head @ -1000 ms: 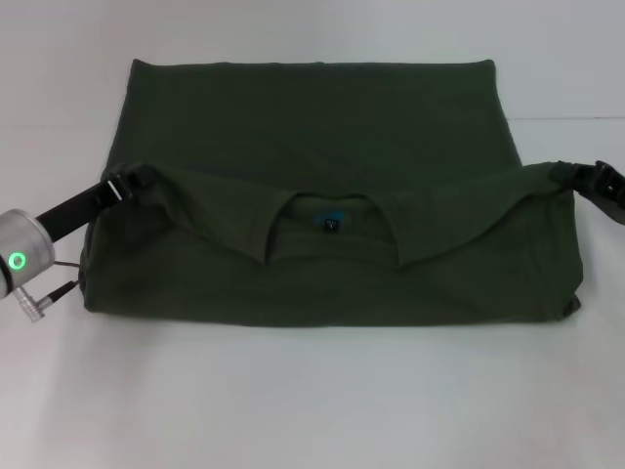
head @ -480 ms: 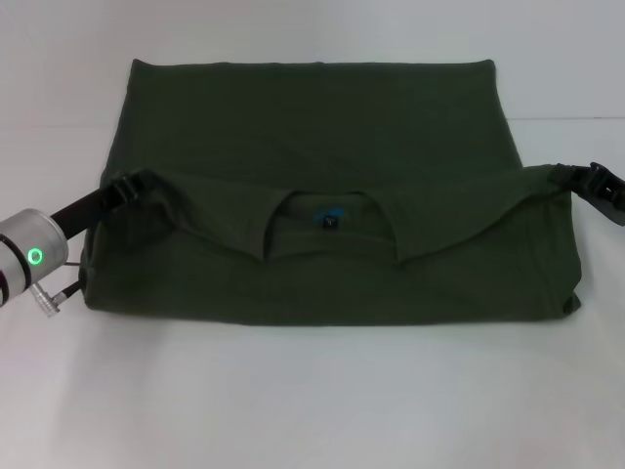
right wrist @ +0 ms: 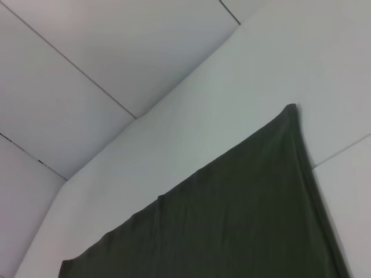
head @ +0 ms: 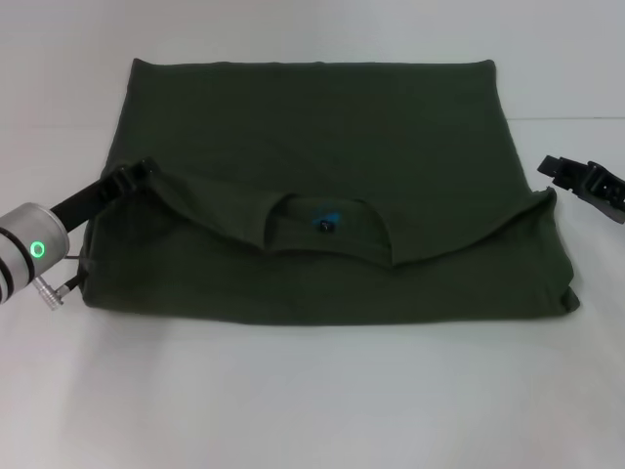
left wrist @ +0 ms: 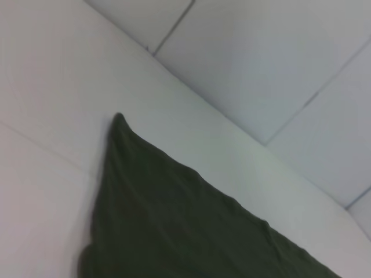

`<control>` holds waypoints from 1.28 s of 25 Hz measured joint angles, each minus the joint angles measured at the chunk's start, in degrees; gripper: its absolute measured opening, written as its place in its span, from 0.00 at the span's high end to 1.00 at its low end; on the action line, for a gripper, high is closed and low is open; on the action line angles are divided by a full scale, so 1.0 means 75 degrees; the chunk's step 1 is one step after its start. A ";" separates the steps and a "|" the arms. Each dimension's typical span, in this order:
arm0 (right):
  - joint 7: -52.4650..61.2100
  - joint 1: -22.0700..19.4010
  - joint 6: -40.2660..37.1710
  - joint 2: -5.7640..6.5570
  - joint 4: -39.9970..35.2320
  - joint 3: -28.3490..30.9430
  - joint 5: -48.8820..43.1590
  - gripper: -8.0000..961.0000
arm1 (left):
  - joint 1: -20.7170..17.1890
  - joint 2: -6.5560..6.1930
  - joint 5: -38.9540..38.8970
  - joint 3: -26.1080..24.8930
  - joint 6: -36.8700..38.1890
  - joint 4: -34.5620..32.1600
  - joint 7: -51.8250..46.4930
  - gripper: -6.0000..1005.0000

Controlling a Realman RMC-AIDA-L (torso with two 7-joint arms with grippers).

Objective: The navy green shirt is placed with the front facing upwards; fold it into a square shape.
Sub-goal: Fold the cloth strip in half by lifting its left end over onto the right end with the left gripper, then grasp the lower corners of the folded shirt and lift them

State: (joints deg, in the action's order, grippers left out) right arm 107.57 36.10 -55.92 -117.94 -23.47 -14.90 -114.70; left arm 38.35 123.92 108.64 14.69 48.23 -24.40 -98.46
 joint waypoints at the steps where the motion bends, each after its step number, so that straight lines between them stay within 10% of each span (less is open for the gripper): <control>1: 0.0000 -0.0004 -0.0003 0.0000 0.0000 0.0012 0.0002 0.80 | -0.0019 0.0000 -0.0095 -0.0011 -0.0051 0.0021 0.0052 0.78; 12: -0.0141 -0.0247 -0.0149 0.0031 -0.0015 0.0001 0.0453 0.21 | -0.0136 -0.0045 -0.0102 0.0128 -0.0240 -0.0043 0.0127 0.40; 23: 0.0280 -0.0769 -0.1251 0.0474 -0.0079 -0.0227 0.0430 0.13 | -0.0786 -0.0996 0.3300 0.0687 0.3423 -0.2345 -0.4230 0.22; 32: 0.0292 -0.0977 -0.1305 0.0499 -0.0052 -0.0479 0.0421 0.13 | -0.0424 -0.1317 0.5091 0.0775 0.4270 -0.2781 -0.5312 0.22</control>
State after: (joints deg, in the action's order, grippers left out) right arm 109.75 28.77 -65.71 -114.19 -23.85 -18.49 -111.54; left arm 35.17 114.04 146.82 20.51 80.26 -45.25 -138.30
